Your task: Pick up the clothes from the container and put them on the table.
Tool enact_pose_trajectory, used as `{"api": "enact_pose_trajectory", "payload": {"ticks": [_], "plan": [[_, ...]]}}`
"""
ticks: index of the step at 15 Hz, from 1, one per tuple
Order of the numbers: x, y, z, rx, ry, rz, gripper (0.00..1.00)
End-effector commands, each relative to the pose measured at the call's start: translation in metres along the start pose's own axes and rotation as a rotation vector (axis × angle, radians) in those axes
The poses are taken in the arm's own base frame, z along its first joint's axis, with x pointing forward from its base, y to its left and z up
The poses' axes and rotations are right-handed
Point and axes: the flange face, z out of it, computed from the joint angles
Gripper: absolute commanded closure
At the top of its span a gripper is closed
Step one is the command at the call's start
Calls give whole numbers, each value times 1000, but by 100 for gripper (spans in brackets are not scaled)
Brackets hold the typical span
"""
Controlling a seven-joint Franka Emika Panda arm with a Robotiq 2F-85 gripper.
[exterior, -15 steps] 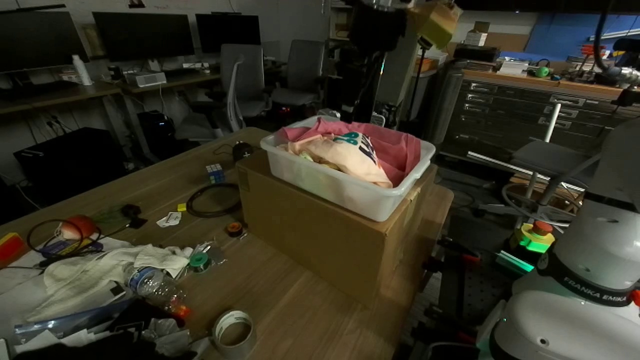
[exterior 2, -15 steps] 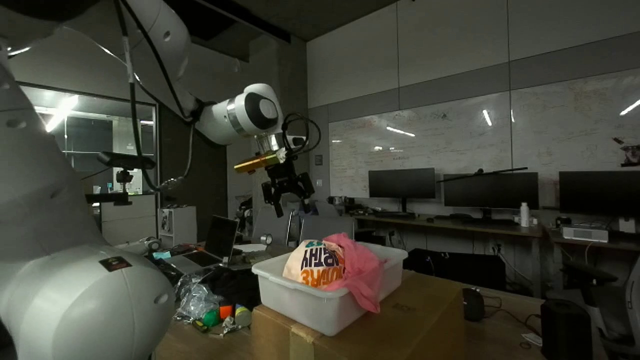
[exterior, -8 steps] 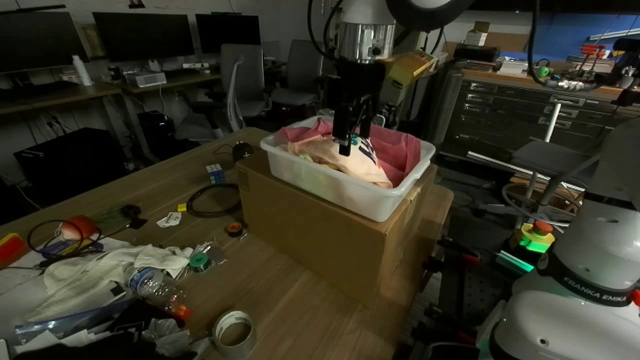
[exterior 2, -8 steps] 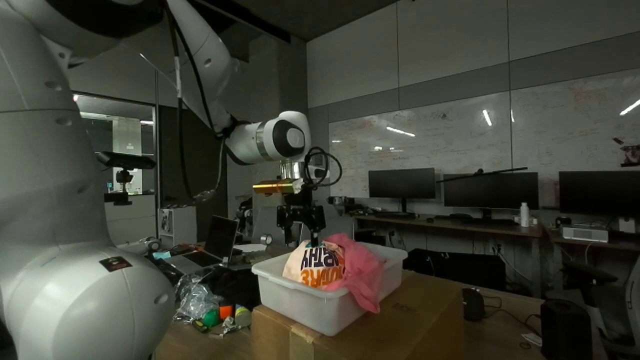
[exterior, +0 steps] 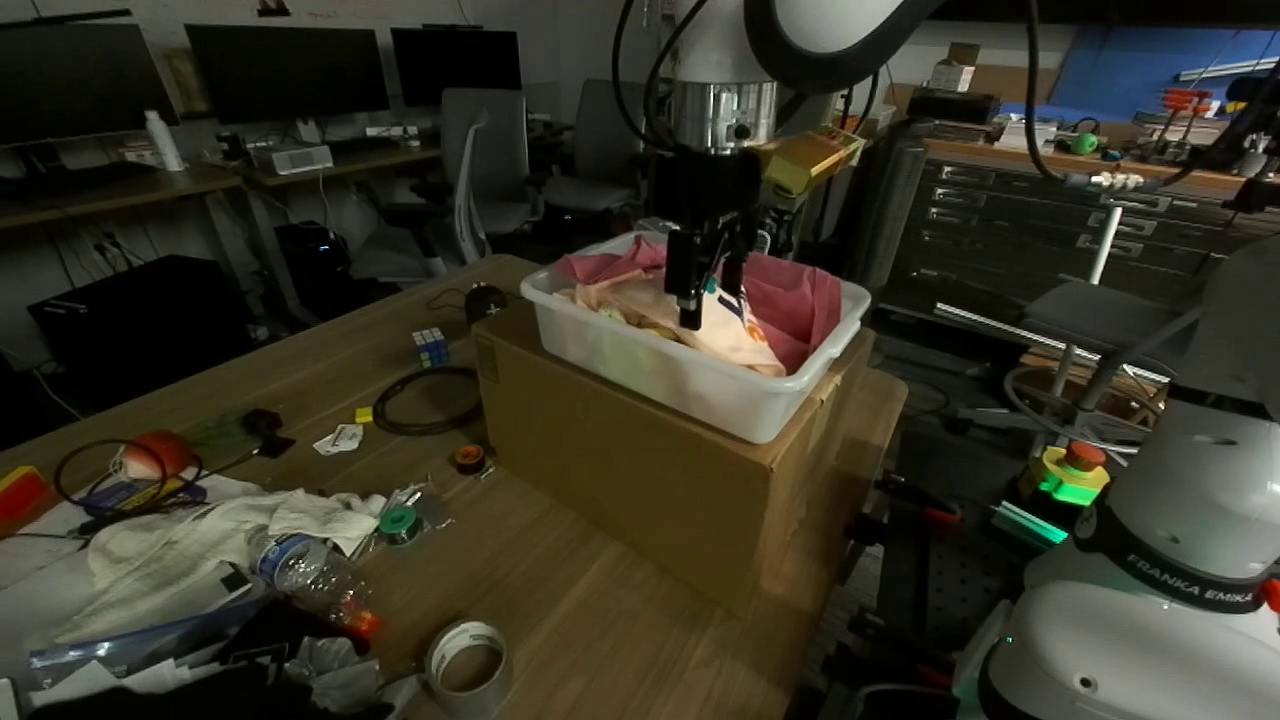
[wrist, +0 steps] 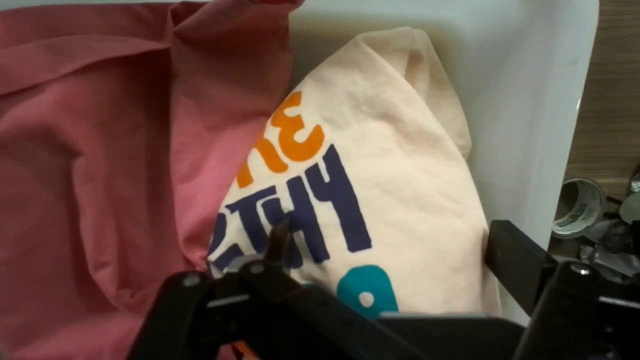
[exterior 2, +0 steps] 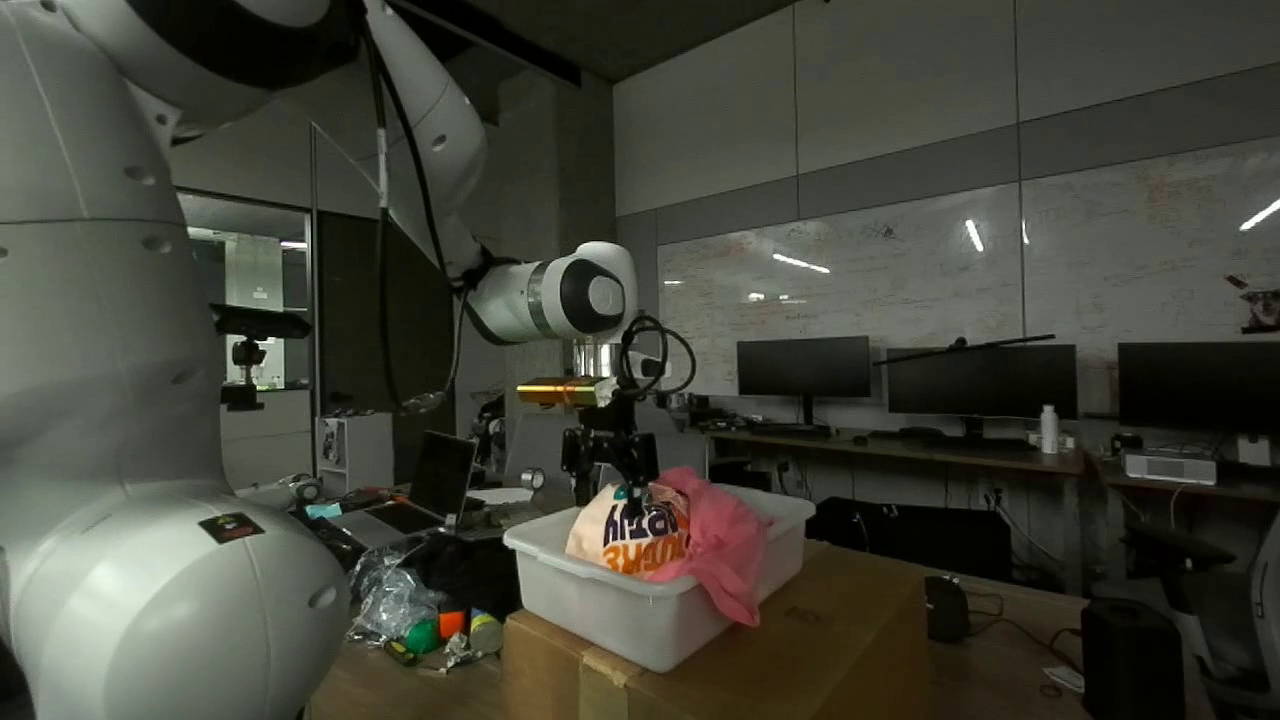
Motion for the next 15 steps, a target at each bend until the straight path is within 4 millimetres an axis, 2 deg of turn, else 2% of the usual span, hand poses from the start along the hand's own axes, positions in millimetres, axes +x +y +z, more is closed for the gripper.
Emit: {"api": "enact_pose_trajectory", "payload": {"ticks": [1, 3, 4, 10, 14, 15], "plan": [[7, 0, -1, -5, 34, -5, 21], [8, 0, -1, -3, 42, -6, 34], [8, 0, -1, 0, 47, -4, 44], [9, 0, -1, 18, 68, -1, 89], [8, -1, -3, 39, 77, -5, 97], [7, -2, -5, 57, 80, -11, 93]]}}
